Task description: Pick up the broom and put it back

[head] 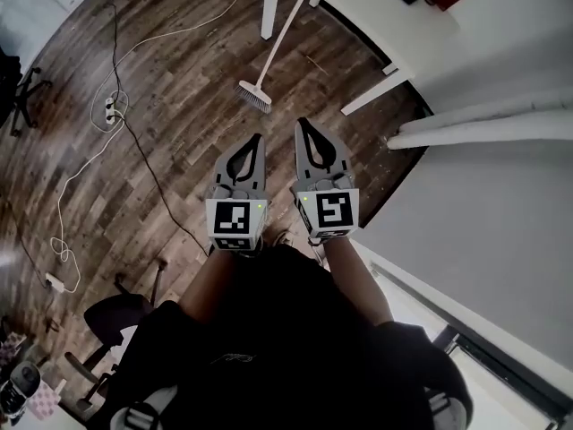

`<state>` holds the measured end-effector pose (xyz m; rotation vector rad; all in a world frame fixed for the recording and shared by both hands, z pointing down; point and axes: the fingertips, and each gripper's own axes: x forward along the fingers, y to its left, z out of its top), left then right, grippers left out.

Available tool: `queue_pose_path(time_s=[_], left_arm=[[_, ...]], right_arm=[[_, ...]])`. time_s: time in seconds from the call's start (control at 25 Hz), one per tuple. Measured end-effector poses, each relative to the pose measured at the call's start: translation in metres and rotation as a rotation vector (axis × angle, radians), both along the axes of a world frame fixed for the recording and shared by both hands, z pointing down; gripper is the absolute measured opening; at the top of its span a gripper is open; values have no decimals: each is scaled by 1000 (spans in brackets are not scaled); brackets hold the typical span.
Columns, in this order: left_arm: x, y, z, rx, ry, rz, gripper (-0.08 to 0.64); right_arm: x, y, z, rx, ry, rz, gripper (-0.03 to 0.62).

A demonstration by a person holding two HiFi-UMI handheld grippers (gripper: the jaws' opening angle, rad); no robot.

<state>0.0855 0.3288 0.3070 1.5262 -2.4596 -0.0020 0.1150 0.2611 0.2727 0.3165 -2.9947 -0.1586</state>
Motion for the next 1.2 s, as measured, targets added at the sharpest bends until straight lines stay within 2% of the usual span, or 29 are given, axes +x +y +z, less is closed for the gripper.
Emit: queue_pose_path(time_s=[0.28,0.56,0.84,0.96,1.12,1.2], left_arm=[[-81,21,5,-5,27,-13,3],[-136,24,18,-11,71,-16,3],[-166,-18,43,-42,107,-17,3],[-191,-47,44,-68,90,7,3],[-231,-96,34,-116,38,29,3],[-249,-120,29,-136,25,22,2]], right_arm=[[-89,11,-2,-13,-14,18,21],[-155,23,2,0,12,-3,21],[-178,-41,18,-44,10,73,21],[-206,-69,28,-69,0,81,21],[-243,-127,34,-198,-5,122,21],[-256,-157,28,-218,-12,128,21]])
